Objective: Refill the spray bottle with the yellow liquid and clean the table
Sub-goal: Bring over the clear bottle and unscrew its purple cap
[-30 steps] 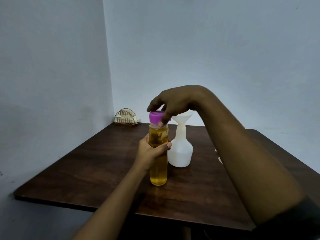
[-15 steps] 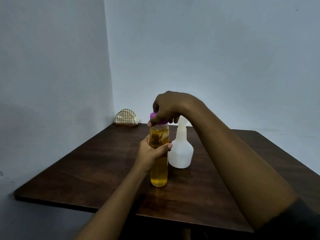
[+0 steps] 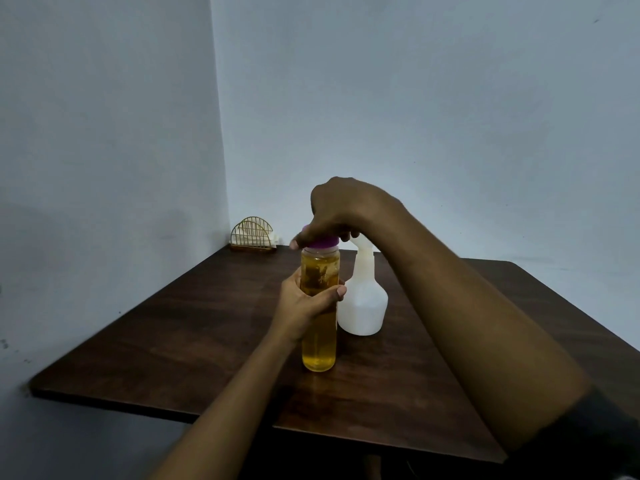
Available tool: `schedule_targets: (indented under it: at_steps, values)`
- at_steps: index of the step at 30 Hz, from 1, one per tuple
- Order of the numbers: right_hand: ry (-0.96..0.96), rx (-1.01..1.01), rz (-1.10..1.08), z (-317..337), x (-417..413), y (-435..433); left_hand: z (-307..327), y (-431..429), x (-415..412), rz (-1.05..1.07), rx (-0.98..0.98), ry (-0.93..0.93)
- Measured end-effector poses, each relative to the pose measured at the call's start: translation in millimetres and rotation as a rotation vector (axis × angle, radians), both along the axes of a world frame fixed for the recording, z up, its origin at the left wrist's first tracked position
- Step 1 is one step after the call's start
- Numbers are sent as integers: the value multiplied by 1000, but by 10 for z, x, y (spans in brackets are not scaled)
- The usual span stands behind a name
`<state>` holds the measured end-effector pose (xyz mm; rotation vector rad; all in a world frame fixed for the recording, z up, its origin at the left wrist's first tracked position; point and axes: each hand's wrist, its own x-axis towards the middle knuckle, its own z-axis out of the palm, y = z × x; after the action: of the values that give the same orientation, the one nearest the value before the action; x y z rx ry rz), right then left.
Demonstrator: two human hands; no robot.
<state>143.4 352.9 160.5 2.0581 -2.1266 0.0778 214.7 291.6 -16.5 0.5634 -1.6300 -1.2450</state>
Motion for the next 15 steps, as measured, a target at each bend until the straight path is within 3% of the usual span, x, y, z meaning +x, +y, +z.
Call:
schedule_targets:
  at_steps: [7,15]
  values:
    - [-207,245,186,142,-98,30,9,21,-2,-16,10,0]
    - [-346,160,260,82,-276,84,26,48,-16,-4,6,21]
